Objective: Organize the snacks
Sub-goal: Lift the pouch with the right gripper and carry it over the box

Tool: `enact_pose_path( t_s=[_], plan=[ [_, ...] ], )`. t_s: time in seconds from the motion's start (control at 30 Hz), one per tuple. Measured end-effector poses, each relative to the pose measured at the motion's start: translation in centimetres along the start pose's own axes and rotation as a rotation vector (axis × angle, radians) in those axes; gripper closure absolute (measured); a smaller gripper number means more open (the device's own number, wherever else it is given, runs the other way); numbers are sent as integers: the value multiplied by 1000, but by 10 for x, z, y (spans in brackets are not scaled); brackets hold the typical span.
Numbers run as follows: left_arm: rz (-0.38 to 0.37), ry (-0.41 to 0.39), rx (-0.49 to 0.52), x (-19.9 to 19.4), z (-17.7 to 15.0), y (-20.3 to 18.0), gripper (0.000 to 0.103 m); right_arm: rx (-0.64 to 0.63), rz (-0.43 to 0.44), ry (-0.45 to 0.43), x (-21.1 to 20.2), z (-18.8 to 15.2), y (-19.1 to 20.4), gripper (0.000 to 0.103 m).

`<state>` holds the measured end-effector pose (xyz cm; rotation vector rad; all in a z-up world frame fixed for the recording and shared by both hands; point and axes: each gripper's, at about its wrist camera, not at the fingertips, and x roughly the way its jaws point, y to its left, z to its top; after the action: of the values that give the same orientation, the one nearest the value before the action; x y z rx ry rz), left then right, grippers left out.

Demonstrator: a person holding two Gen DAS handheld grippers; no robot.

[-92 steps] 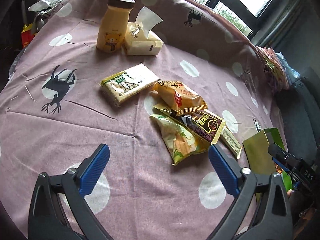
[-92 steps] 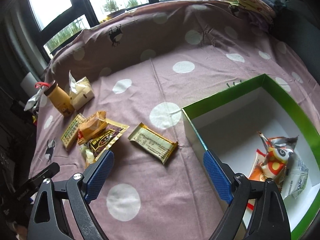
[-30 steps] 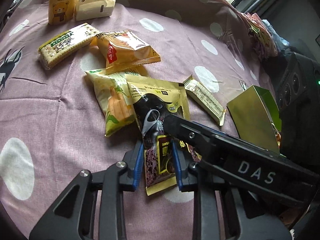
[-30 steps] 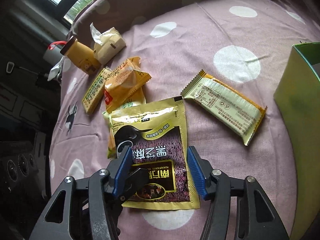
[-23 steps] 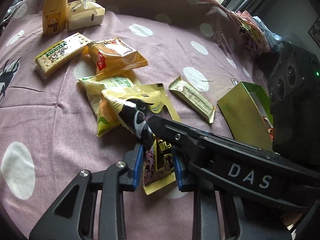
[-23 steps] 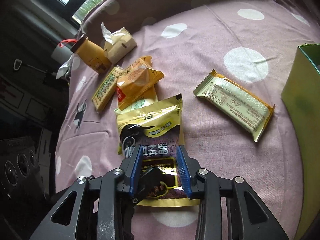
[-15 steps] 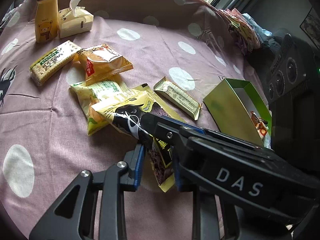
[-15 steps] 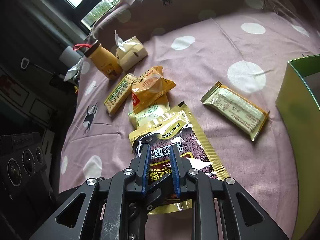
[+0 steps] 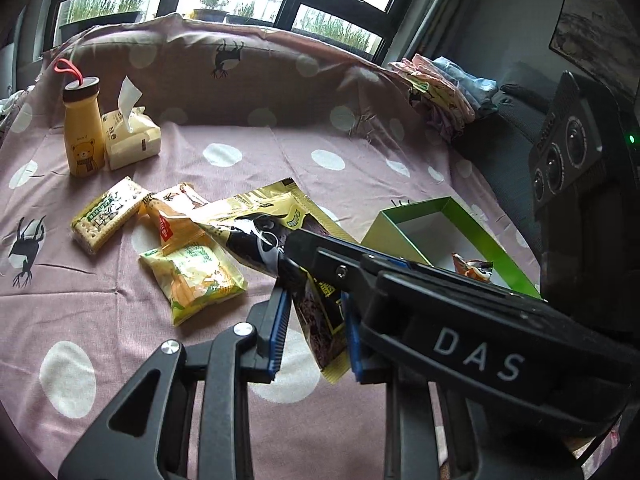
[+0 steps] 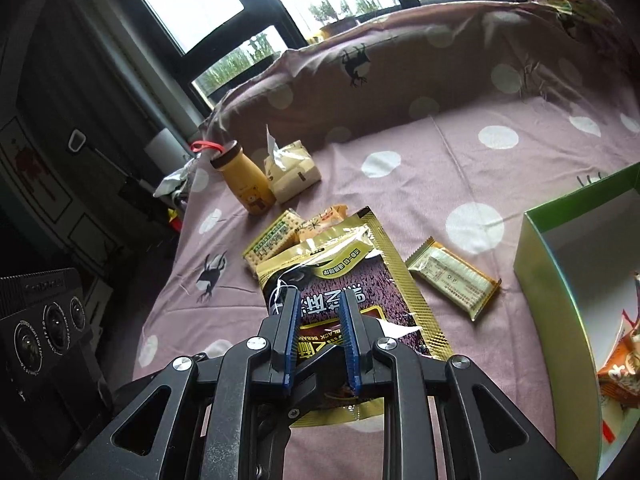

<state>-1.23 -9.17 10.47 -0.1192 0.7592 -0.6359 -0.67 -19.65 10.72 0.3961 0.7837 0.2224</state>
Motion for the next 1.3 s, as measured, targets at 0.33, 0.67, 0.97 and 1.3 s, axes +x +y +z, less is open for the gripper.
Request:
enact_pose_path(
  t_s=[0.33, 0.67, 0.97, 1.3],
  plan=[
    [-38, -90, 85, -16, 11, -36, 80, -2, -12, -120, -45, 6, -3, 79],
    [-129, -121, 178, 0, 21, -85, 80, 28, -116, -241, -94, 12, -31, 79],
    [-206, -97, 229, 20, 25, -119, 80, 79, -195, -284, -119, 14, -62, 79],
    [-262, -44, 269, 43, 26, -149, 80, 154, -252, -308, -137, 12, -96, 79]
  ],
)
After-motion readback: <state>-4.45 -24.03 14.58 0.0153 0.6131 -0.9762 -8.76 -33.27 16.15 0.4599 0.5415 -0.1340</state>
